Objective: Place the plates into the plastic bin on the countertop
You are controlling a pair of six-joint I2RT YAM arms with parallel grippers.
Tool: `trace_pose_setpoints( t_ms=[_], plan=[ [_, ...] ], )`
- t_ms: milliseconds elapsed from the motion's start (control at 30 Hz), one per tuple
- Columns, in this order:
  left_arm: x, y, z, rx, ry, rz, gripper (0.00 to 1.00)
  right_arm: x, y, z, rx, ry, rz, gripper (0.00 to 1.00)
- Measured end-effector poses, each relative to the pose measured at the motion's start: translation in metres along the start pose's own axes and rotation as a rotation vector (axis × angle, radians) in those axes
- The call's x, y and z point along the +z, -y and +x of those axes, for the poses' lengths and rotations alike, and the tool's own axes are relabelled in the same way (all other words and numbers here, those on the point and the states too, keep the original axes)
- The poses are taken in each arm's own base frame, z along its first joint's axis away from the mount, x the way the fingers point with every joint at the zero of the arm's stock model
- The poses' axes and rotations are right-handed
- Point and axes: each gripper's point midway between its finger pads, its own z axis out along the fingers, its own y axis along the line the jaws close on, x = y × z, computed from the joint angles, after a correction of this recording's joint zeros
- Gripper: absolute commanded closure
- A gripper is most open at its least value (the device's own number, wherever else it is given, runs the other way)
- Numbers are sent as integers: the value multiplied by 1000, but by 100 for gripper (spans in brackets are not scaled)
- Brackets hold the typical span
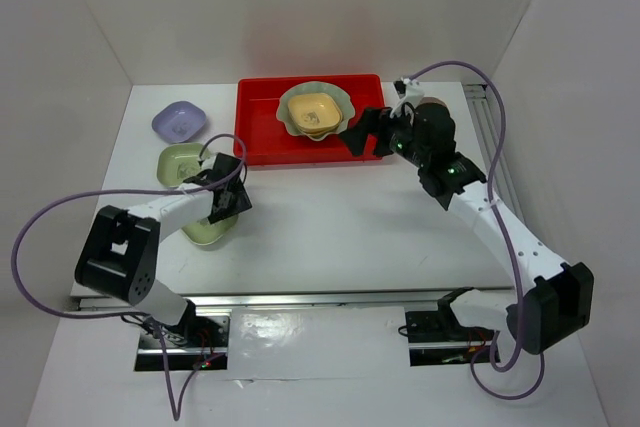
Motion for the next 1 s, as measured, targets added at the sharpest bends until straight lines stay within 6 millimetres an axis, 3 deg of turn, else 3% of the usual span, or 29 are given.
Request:
trace_pose_setpoints(
  t_ms=[67,100,167,233,400,500,600,700,767,867,1000],
  plan=[
    [10,1,8,6,-31,-7,48,-5,-4,-5,-5,18,-8,0],
    [13,1,7,19,-25,-15,66,-6,-5,-8,-7,25,-8,0],
    [12,6,4,14,-14,4,75,-9,-5,-11,-9,38,-5,0],
    [11,8,2,27,0,-2,99,-10,-5,-13,-9,43,-1,0],
    [-5,9,9,76,22,-36,100,-12,-1,-16,-9,59,31,0],
    [-27,21,41,132,-10,-31,100,-13,9,-21,-6,78,92,0],
    [-68,40,82,217,-58,3,100,-15,32,-29,4,102,190,0],
    [-117,63,99,267,-63,42,100,-15,70,-34,39,122,306,0],
    [-148,82,91,262,-30,78,100,-16,103,-35,77,126,386,0],
    [-187,108,59,231,53,123,100,-24,142,-29,139,131,473,0],
    [-207,133,12,216,195,137,100,-38,169,-33,193,172,540,0]
  ],
)
